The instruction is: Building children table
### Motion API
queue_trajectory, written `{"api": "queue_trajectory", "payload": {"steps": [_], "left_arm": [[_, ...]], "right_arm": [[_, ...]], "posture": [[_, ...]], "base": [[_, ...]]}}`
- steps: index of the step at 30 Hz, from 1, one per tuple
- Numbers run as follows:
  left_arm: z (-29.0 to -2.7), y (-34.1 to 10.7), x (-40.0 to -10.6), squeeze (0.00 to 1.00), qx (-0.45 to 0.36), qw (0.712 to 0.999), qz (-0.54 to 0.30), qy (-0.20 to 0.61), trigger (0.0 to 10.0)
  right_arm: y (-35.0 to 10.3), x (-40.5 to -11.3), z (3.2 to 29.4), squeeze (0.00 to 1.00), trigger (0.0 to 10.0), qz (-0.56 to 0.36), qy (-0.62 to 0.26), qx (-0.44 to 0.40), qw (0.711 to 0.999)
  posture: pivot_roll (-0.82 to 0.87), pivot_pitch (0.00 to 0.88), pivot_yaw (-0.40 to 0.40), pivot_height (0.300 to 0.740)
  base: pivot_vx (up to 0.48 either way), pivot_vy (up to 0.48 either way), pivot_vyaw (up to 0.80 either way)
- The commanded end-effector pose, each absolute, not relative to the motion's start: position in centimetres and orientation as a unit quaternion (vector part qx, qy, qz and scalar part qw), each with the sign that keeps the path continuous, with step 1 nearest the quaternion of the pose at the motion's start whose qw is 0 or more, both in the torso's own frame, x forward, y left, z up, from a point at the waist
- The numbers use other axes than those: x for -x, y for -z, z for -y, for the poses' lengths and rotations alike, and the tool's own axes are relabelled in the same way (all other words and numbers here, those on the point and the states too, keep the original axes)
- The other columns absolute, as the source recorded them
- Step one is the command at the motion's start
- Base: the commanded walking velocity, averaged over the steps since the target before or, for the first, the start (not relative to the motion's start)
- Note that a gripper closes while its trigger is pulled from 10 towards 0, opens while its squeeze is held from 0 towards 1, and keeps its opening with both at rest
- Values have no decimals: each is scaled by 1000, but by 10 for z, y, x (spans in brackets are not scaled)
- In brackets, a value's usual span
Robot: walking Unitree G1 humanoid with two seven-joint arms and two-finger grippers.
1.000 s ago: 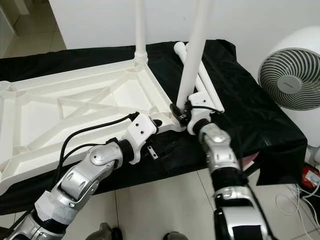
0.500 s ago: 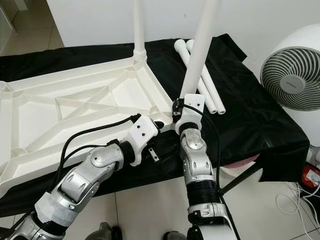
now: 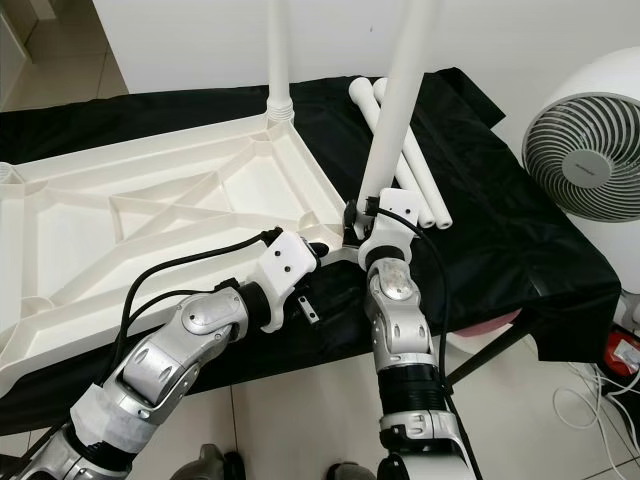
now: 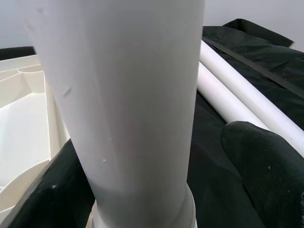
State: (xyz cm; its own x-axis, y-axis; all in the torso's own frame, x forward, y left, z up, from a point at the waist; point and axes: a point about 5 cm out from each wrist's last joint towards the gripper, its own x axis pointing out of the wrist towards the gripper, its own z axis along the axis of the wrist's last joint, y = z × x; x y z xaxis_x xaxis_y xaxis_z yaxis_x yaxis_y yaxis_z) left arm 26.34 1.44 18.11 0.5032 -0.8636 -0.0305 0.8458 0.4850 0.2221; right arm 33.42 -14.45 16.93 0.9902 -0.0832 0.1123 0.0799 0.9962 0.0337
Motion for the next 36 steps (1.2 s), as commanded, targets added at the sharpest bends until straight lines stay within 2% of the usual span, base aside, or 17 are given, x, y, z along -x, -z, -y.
{"api": "queue_trajectory", "payload": {"steps": [1, 7, 15, 19, 21, 25, 27, 36], "left_arm": [[-12, -184, -267, 0, -99, 856, 47, 506, 10000], [-9, -190, -279, 0, -103, 869, 58, 481, 10000], [-8, -192, -281, 0, -108, 868, 60, 480, 10000], [-10, -186, -282, 0, -125, 863, 37, 488, 10000], [-14, -180, -285, 0, -139, 864, 11, 484, 10000], [-16, -177, -288, 0, -145, 866, 3, 479, 10000], [-22, -173, -298, 0, -149, 878, -15, 454, 10000], [-32, -166, -307, 0, -179, 886, -48, 425, 10000]], "right_arm": [[-163, -327, 153, 0, 10000, 55, 38, -13, 998], [-156, -312, 153, 0, 10000, 62, 13, -8, 998], [-156, -304, 154, 0, 10000, 72, 1, -18, 997], [-154, -293, 156, 0, 10000, 81, -22, -14, 996], [-145, -281, 165, 0, 10000, 65, -11, 11, 998], [-141, -277, 168, 0, 10000, 57, -7, 14, 998], [-139, -268, 168, 0, 10000, 59, -13, 15, 998], [-142, -259, 175, 0, 10000, 74, -2, 8, 997]], "posture": [[-89, 73, 15, 740], [-97, 78, 19, 740], [-102, 80, 24, 740], [-103, 82, 28, 740], [-106, 91, 28, 740], [-111, 97, 30, 740], [-120, 107, 34, 740], [-134, 124, 44, 740]], "base": [[0, 0, 0], [0, 0, 0], [0, 0, 0], [0, 0, 0], [0, 0, 0], [0, 0, 0], [0, 0, 0], [0, 0, 0]]}}
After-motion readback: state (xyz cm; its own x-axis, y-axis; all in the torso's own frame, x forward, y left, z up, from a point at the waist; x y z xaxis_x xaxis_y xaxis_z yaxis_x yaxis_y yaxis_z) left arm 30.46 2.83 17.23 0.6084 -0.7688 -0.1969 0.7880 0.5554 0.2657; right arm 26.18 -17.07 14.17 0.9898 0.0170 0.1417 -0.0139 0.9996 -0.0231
